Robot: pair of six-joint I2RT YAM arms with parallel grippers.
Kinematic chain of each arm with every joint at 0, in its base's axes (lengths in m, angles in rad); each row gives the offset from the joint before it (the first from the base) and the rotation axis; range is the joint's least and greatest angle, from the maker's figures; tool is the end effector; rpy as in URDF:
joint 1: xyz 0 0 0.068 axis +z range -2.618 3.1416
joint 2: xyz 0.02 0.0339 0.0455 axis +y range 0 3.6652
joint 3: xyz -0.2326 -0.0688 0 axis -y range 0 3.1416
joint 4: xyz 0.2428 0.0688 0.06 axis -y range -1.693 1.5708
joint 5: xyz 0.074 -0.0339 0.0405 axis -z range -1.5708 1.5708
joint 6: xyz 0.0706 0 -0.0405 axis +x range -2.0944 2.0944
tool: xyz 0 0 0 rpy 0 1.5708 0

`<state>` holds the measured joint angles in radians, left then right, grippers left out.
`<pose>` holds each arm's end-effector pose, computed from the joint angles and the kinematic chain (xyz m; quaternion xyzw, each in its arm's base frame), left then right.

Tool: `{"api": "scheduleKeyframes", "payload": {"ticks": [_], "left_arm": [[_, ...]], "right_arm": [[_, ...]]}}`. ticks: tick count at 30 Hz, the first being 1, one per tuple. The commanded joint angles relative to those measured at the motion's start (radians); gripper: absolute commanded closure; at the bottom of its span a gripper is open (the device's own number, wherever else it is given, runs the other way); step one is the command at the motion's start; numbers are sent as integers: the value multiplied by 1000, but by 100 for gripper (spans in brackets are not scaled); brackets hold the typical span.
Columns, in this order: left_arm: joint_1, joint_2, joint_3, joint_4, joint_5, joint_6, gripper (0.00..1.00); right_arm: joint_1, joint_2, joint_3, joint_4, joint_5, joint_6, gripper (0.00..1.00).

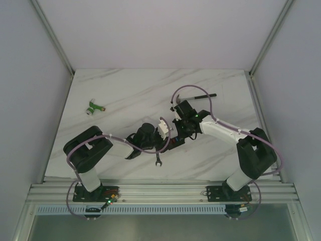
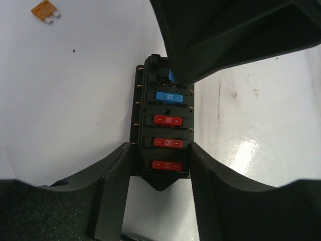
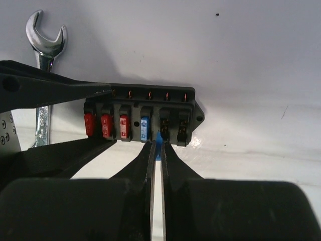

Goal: Snap on the fuse box
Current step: Install the fuse at the fuse box base.

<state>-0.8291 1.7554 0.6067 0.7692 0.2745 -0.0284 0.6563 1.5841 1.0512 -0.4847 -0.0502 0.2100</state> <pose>0.2215 -0.2701 0.0926 0.3903 0.7252 -0.3341 0.4584 0.2661 0.2094 0.1515 -0.2195 0.9363 0.1365 0.2377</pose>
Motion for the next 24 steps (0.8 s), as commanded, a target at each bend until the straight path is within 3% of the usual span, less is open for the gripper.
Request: {"api": "scheduleKeyframes", "payload": {"ticks": [1,24], "left_arm": [[-4,18,19,-30,18,30,46],[-1,26,47,-140,36,106,49]], "right_arm": [[20,22,45,6,65,11,100],[34,28,34,19,105,-3,100]]}}
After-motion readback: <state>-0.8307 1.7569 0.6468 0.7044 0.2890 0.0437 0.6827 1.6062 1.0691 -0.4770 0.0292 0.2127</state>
